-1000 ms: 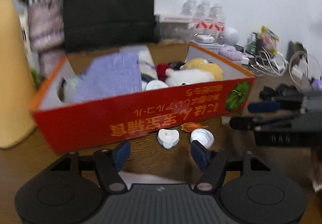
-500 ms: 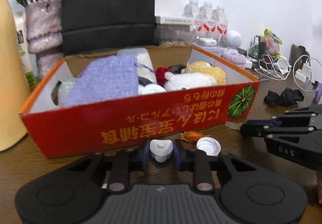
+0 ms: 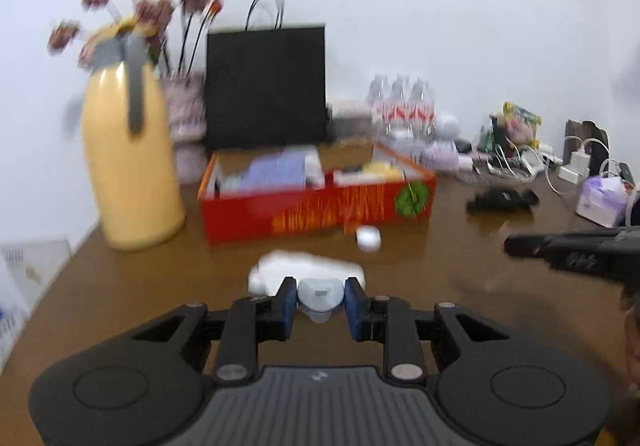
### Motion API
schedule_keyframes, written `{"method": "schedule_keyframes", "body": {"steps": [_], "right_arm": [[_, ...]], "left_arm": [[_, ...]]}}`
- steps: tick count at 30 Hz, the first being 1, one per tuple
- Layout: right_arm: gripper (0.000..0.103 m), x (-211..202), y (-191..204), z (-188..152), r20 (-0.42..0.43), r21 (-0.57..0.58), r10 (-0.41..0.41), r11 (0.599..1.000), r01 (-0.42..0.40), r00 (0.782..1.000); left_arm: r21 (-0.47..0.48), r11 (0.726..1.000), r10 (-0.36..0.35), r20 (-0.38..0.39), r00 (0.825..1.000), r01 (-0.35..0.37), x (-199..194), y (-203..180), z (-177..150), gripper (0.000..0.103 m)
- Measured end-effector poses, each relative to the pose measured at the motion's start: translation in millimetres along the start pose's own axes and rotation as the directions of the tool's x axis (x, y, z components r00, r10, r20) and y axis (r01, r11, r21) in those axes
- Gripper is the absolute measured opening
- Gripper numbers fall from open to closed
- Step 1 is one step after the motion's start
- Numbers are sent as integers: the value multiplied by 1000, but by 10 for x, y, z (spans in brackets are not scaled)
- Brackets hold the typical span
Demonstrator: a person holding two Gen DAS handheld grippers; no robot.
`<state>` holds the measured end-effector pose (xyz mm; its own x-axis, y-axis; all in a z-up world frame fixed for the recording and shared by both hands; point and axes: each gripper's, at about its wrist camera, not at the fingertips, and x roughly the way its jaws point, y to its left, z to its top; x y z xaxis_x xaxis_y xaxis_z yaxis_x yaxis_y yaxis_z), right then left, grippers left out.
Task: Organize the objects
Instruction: 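Carry the held items into the red box and open both tools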
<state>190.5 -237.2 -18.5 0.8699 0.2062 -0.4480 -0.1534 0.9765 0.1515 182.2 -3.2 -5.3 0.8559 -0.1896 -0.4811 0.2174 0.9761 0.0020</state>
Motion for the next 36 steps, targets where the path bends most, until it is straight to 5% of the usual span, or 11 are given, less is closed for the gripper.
{"method": "schedule_keyframes", "body": {"steps": [5,14,21,27,32,36], "right_arm": [[5,-484,132,-192,-5,-29,17,999,-17,1000],[5,-680,89,-315,0,-7,8,1000,-8,1000],[5,-570,-58,127,74,-57,16,998,-12,997],[5,87,-255,1064,165,-154,40,988,-14,985],[5,1153,-488,1808,100,-46,112,993,-108,989],[5,2108,-522,1999,30,36,104,994,-105,994]], "left_arm": [[-66,998,11,-49,999,-14,-321,47,-238,24],[-49,999,8,0,1000,-8,-508,-50,-202,24],[-55,996,-64,63,996,67,-233,124,309,24],[-43,996,-74,109,991,79,509,235,1166,24],[-89,986,-143,24,989,145,1594,314,1896,24],[-178,978,-127,-93,987,109,2560,327,2234,24]]}}
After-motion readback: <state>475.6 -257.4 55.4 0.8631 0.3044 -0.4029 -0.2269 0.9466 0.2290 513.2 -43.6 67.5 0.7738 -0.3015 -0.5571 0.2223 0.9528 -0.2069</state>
